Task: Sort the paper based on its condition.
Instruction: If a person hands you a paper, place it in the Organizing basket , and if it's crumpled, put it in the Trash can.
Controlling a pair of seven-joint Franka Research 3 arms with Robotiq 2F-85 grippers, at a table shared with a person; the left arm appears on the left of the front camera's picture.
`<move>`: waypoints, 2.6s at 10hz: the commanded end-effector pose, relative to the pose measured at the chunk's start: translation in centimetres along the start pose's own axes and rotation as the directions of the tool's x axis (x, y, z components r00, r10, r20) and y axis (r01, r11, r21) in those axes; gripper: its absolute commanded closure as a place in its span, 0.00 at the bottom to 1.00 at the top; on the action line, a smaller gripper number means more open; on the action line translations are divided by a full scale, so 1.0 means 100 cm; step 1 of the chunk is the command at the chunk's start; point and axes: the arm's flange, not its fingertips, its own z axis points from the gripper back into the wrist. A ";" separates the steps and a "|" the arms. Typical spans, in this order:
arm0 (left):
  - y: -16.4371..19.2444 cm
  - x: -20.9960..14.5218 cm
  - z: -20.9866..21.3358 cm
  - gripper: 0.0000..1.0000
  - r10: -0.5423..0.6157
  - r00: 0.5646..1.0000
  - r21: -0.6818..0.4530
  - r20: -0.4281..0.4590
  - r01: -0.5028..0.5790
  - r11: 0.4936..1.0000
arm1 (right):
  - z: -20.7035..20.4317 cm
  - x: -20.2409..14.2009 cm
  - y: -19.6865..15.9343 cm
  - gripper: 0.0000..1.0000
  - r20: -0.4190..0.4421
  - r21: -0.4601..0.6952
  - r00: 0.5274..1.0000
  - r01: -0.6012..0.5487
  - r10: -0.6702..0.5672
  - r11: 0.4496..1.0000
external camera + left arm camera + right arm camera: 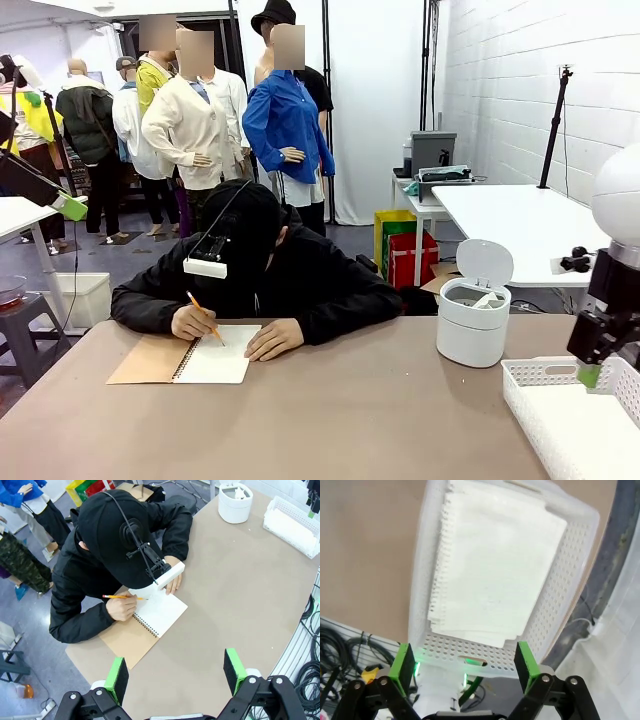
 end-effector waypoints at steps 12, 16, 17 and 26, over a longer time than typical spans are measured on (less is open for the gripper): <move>0.001 -0.001 0.000 0.00 0.003 1.000 0.003 0.004 -0.003 1.000 | 0.106 0.120 0.154 0.00 0.553 0.130 0.759 -0.486 0.343 0.864; 0.001 -0.001 0.000 0.00 0.003 1.000 0.003 0.004 -0.003 1.000 | 0.145 0.134 0.187 0.00 0.608 0.080 0.686 -0.555 0.401 0.828; 0.001 -0.001 0.000 0.00 0.003 1.000 0.003 0.004 -0.003 1.000 | 0.152 0.130 0.195 0.00 0.623 0.081 0.672 -0.564 0.399 0.822; 0.001 -0.001 0.000 0.00 0.003 1.000 0.003 0.004 -0.003 1.000 | 0.177 0.106 0.216 0.00 0.633 0.085 0.656 -0.586 0.411 0.806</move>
